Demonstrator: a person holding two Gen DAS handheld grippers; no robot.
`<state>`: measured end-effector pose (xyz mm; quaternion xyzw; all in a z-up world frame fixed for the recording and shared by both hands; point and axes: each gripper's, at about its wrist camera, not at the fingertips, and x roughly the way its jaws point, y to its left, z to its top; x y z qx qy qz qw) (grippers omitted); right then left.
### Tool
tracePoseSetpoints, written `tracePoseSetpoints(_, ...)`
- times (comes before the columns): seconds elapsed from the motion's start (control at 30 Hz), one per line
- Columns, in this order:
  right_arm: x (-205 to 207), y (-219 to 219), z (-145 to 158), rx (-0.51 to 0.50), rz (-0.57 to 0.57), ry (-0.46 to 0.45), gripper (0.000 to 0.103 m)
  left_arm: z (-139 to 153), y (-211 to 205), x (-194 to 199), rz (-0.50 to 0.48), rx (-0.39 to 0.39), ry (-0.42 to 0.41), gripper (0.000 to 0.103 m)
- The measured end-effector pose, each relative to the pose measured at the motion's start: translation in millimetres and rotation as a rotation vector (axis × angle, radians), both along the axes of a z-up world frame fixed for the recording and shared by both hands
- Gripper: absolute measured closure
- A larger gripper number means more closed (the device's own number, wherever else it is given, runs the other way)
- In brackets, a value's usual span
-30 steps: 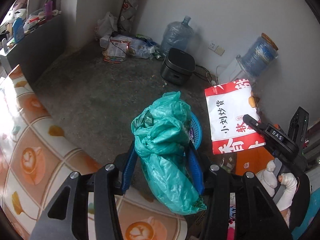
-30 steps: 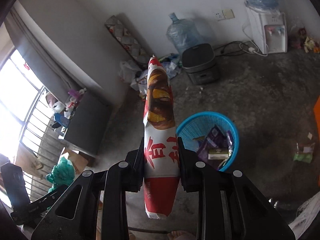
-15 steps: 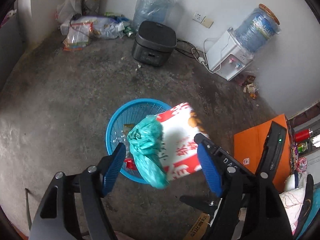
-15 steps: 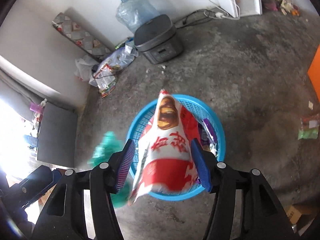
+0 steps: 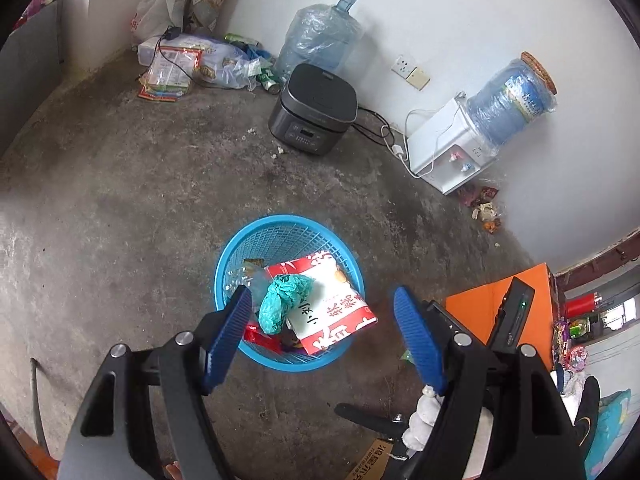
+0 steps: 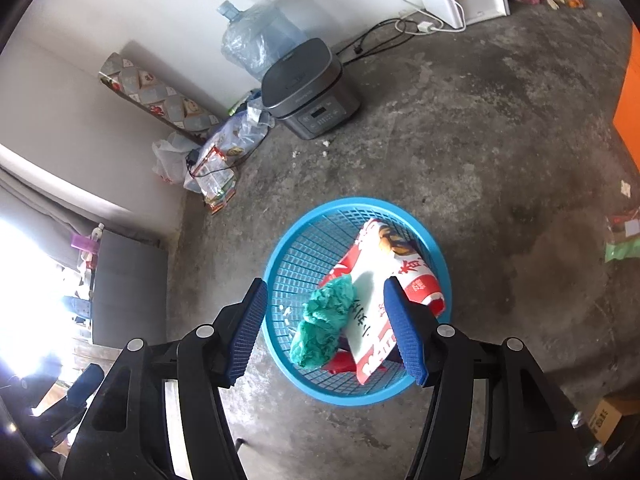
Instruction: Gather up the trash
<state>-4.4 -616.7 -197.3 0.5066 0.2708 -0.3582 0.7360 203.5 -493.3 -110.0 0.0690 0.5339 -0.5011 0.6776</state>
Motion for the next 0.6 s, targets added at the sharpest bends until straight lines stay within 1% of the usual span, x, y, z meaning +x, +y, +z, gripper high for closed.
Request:
tracePoseSetpoints(0.13,11,12,29,-0.073,0.041,-0.036,0.045,38,31,1,0.028,-0.064,-0.044,0.03)
tracePoseSetpoints(0.23,18,27,57,-0.151,0.087,-0.064,0.045,69,61,-2,0.066,-0.111,-0.106,0.026)
tracePoseSetpoints(0.37,26,53,93,-0.268,0.159,-0.094,0.045,107,107,-11,0.153,-0.17,-0.182,0.014)
tracePoseSetpoints(0.43,28,68,112,-0.328,0.199,-0.107,0.043,123,131,-16,0.214,-0.174,-0.223,0.007)
tracePoseSetpoints(0.57,28,104,151,-0.464,0.283,-0.138,0.037,154,182,-30,0.371,-0.156,-0.331,0.006)
tracePoseSetpoints(0.6,27,113,160,-0.497,0.302,-0.149,0.032,160,195,-33,0.413,-0.142,-0.361,0.006)
